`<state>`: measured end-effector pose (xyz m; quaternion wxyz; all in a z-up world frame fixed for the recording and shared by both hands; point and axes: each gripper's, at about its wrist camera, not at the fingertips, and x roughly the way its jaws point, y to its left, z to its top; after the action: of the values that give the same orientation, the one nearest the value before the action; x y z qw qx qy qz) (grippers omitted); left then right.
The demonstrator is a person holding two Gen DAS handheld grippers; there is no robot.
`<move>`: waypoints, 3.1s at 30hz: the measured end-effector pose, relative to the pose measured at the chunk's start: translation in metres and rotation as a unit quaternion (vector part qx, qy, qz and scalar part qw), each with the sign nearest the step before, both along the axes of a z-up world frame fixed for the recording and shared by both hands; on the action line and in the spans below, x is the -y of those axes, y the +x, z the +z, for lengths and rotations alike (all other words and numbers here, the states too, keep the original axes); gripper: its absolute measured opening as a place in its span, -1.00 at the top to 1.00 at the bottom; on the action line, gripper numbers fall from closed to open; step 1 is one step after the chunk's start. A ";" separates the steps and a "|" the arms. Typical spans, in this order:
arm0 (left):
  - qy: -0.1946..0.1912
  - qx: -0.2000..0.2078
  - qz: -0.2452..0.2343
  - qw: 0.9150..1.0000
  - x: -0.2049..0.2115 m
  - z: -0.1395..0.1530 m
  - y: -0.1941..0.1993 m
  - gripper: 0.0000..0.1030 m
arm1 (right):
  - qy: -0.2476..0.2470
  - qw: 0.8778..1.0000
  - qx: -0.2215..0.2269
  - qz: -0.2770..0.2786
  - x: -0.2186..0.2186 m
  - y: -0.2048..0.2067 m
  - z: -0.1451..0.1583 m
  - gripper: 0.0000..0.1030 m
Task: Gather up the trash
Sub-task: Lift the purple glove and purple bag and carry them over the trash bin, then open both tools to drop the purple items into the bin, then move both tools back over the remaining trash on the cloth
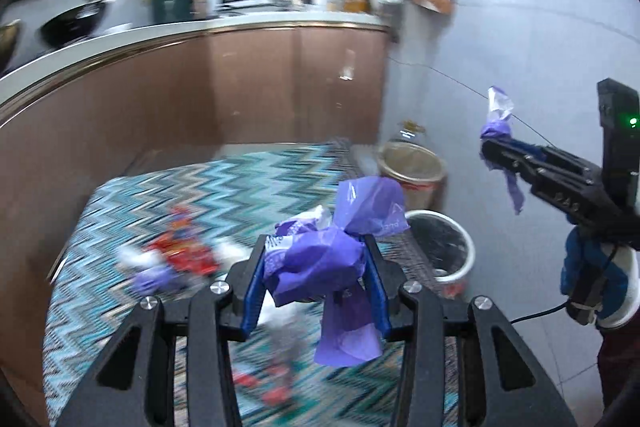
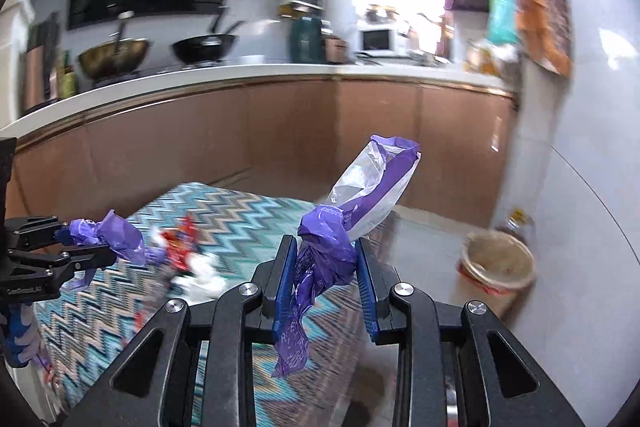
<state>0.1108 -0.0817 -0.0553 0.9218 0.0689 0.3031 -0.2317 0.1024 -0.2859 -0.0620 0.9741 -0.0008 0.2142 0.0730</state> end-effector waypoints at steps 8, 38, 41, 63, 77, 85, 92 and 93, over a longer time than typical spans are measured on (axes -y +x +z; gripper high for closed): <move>0.027 -0.017 -0.063 0.997 0.129 -0.001 0.036 0.20 | 0.032 0.995 -0.053 -0.081 0.103 0.007 -0.042 0.43; 0.036 -0.168 -0.073 0.982 0.302 -0.122 0.181 -0.04 | 0.065 0.964 -0.187 -0.178 0.222 0.100 -0.181 -0.25; 0.022 -0.155 -0.079 0.984 0.289 -0.108 0.172 -0.04 | 0.064 0.965 -0.182 -0.177 0.216 0.094 -0.173 -0.37; -0.045 0.015 -0.043 0.998 0.115 0.032 0.046 -0.24 | 0.009 0.995 0.059 -0.080 0.091 -0.017 0.016 -0.99; -0.068 0.061 0.094 0.991 -0.064 0.065 -0.006 -0.26 | 0.007 0.996 0.085 0.000 0.010 -0.057 0.060 -1.00; -0.071 0.064 0.172 0.980 -0.146 0.059 -0.023 -0.26 | 0.011 0.995 0.091 0.031 -0.021 -0.066 0.068 -1.00; -0.078 0.042 0.197 0.976 -0.177 0.037 -0.020 -0.26 | 0.014 0.996 0.065 0.066 -0.046 -0.054 0.060 -0.87; -0.079 0.037 0.198 0.976 -0.181 0.032 -0.018 -0.26 | 0.013 0.996 0.056 0.073 -0.051 -0.049 0.056 -0.83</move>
<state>0.0930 0.0990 -0.0234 0.9626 -0.0563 0.2568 -0.0654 0.0534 -0.2350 -0.0062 0.9764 -0.0078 0.1581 0.1468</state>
